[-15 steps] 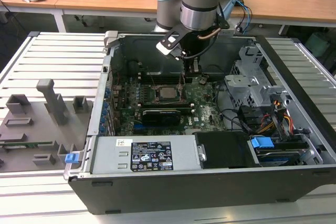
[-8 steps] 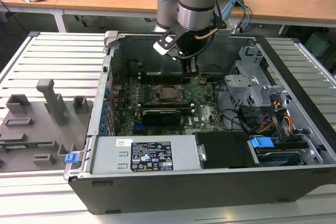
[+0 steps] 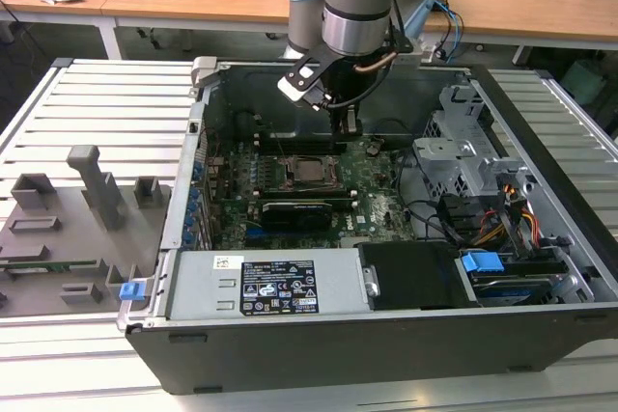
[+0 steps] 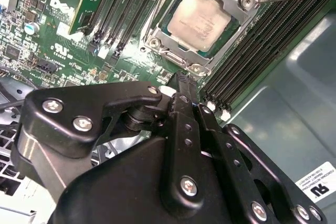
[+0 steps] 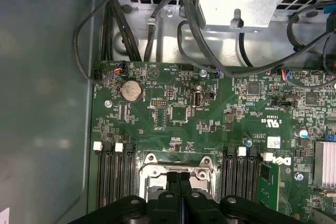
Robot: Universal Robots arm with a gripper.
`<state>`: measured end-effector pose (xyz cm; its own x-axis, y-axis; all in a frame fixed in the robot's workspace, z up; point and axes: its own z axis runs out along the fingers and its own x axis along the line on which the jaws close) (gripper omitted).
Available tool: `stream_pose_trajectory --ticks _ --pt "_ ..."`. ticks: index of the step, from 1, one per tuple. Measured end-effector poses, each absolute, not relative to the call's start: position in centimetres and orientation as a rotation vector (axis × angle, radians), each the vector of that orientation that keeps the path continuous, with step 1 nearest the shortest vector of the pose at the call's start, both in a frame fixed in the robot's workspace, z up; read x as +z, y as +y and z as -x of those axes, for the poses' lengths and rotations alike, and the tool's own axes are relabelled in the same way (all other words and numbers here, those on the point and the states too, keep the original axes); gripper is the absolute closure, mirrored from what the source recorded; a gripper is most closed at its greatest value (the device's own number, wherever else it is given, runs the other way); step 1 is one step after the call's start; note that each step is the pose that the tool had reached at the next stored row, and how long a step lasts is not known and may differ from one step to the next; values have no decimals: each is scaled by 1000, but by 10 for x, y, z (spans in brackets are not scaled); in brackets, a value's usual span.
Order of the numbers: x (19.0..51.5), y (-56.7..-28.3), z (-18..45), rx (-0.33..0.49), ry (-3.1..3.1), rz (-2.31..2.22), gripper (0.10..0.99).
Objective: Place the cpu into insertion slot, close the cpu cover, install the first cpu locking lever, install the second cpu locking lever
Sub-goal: 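Close the cpu cover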
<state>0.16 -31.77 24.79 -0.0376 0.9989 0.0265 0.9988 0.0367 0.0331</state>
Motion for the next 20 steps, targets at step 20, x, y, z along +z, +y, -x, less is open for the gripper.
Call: stream_pose_trajectory --ticks 20 --pt "233 -320 29 67 2275 -2162 976"
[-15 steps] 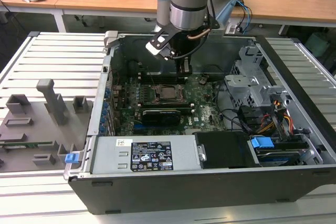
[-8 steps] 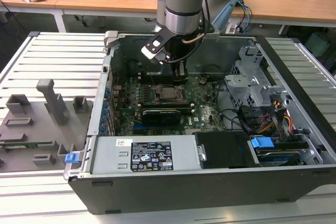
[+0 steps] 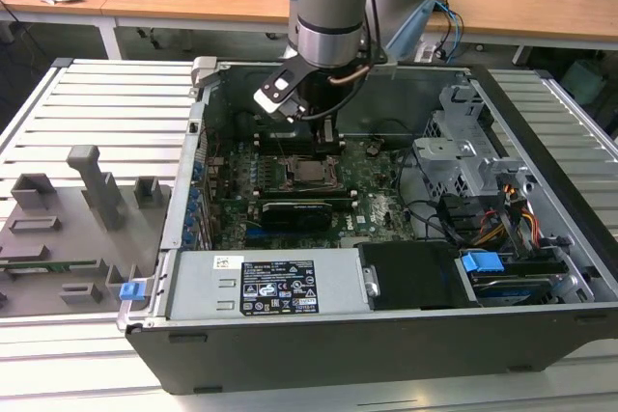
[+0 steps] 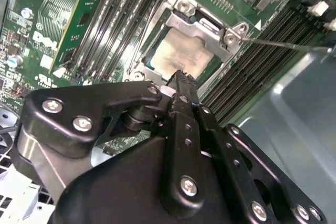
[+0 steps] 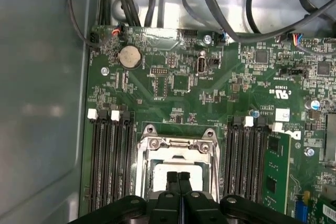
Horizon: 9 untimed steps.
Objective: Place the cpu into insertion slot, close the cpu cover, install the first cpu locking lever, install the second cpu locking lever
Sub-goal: 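Close the cpu cover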
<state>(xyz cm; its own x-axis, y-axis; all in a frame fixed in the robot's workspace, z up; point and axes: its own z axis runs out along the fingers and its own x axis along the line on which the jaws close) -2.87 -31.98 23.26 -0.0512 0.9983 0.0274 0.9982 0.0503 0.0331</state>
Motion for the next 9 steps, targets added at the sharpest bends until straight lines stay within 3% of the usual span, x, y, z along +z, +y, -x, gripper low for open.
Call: stream_pose_trajectory --ticks 9 --pt "229 -320 45 67 2277 -2160 976"
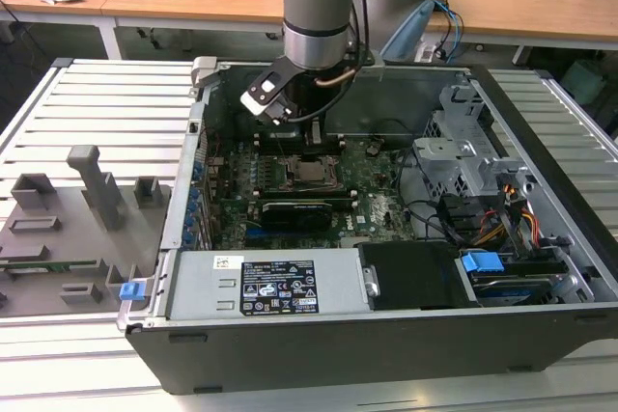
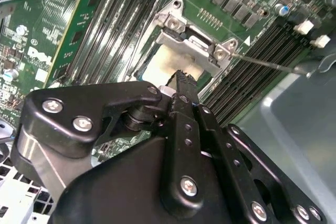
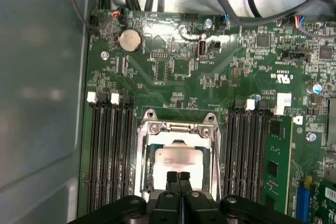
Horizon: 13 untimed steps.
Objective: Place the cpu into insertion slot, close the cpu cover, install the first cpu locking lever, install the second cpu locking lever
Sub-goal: 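Close the cpu cover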
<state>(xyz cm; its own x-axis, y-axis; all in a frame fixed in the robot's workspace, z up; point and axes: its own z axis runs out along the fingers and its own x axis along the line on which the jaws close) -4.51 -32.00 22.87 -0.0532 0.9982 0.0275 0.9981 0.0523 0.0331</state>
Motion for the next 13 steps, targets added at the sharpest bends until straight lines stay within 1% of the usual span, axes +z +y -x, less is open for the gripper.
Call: stream_pose_trajectory --ticks 4,7,13 --pt "222 -320 52 67 2280 -2156 976" --pt "210 -320 55 67 2280 -2156 976" --pt "205 -320 53 66 2280 -2156 976"
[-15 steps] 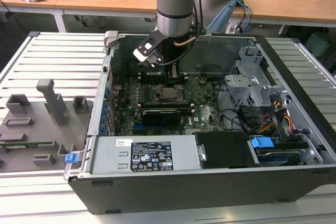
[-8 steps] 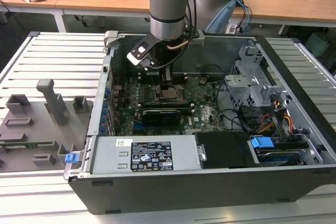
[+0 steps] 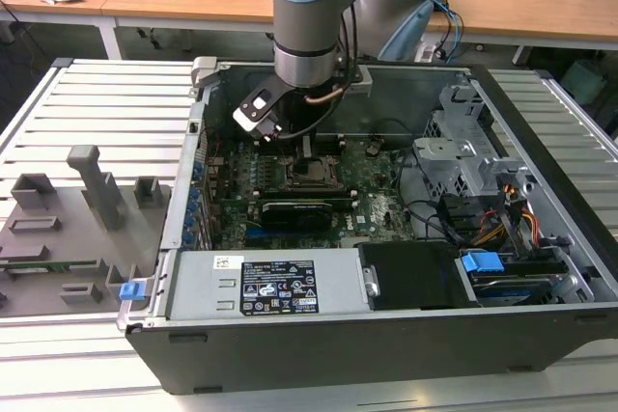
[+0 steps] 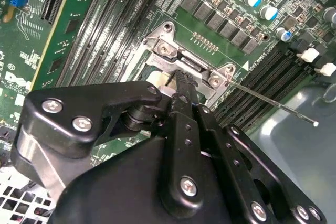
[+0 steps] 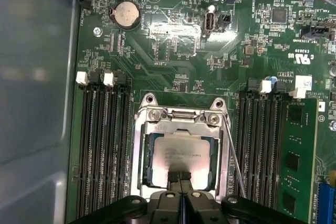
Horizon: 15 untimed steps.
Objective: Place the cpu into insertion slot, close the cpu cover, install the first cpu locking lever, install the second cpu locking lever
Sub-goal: 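Close the cpu cover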
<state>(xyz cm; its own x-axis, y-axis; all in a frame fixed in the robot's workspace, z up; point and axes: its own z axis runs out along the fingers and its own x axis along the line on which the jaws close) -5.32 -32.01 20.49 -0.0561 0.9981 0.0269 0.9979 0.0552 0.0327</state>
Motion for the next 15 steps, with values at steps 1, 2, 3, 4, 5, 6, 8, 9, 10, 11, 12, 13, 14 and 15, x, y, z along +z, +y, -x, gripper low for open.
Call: stream_pose_trajectory --ticks 1,2,3,4,5,6,8,9,10,11,12,13,14,15 --pt "205 -320 51 67 2280 -2156 976" --pt "206 -320 51 69 2280 -2156 976" --pt "210 -320 51 68 2280 -2156 976" --pt "213 -319 50 68 2280 -2156 976" --pt "217 -319 50 67 2280 -2156 976" --pt "217 -319 48 68 2280 -2156 976" --pt "217 -319 45 67 2280 -2157 976" --pt "217 -319 43 67 2280 -2156 976" --pt "217 -319 39 67 2280 -2156 976" --pt "217 -319 36 66 2281 -2157 976" --pt "217 -319 33 66 2281 -2157 976" --pt "217 -319 32 66 2281 -2157 976" --pt "217 -319 31 66 2281 -2157 976" --pt "217 -319 30 66 2281 -2157 976"
